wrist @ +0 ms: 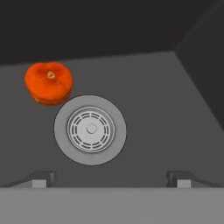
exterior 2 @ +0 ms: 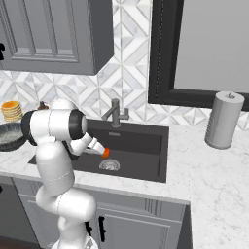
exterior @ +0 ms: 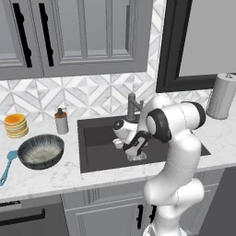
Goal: Pick the squash from the sink and place it in the bowl. Then pick the bowl and place it in the microwave. Then close the microwave door and press the start button.
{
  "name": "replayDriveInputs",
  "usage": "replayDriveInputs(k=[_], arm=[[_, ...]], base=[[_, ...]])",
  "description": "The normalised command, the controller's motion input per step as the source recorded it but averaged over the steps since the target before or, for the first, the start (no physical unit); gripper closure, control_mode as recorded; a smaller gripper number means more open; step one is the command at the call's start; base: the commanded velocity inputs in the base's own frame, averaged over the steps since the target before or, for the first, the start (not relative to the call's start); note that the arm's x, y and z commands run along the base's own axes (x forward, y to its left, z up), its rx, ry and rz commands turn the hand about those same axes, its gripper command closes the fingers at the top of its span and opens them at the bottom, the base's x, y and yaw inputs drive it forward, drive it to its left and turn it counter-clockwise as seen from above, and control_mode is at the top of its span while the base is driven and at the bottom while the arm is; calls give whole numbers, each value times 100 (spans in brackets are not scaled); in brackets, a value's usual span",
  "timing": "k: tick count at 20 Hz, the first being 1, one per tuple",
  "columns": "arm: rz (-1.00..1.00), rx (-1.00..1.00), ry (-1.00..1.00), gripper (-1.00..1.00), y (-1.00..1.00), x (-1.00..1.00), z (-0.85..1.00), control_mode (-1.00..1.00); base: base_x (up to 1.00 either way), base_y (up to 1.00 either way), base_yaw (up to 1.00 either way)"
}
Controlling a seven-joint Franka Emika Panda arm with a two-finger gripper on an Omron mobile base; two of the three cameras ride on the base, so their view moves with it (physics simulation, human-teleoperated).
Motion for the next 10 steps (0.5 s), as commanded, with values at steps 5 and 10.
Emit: replayDriveInputs(k=[5,10], arm=[[0,0,0,-100,0,57,-24,-100],[0,0,0,-100,2,45,-36,-100]], base=[[0,0,0],[0,0,0]])
